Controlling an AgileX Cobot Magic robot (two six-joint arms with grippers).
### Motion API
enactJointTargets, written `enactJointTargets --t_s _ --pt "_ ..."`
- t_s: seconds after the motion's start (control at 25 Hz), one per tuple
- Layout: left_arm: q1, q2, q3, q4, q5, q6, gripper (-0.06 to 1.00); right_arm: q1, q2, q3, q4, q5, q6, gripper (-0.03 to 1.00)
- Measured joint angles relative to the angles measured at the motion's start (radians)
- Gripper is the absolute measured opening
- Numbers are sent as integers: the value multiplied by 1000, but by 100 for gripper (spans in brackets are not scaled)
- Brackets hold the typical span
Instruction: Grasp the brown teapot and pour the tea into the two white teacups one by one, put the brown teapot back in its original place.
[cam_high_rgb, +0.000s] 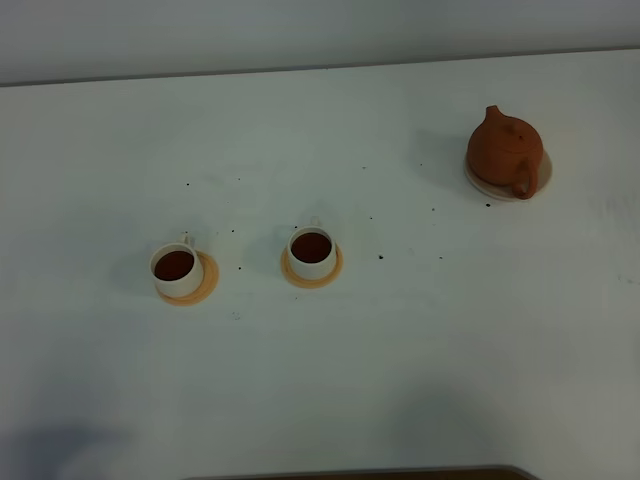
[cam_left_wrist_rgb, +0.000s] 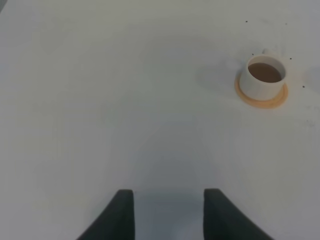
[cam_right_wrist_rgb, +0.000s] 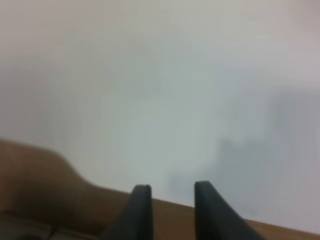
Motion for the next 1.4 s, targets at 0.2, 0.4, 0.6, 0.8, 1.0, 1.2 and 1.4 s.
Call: enactJointTargets --t_s 0.2,0.4,0.6,0.8,1.0,1.2,1.4 --pt "0 0 0 0 0 0 37 -147 -48 0 0 0 0 24" --pt "0 0 0 0 0 1 37 -185 -153 0 0 0 0 24" --pt "0 0 0 0 0 1 37 -185 -233 0 7 0 -9 24" --pt "0 0 0 0 0 1 37 -185 -282 0 9 1 -16 24" --pt "0 0 0 0 0 1 37 -185 -297 1 10 1 -16 24" --pt "0 0 0 0 0 1 37 -185 -297 6 11 1 -17 24" --pt "0 0 0 0 0 1 37 -185 -337 7 11 1 -17 24"
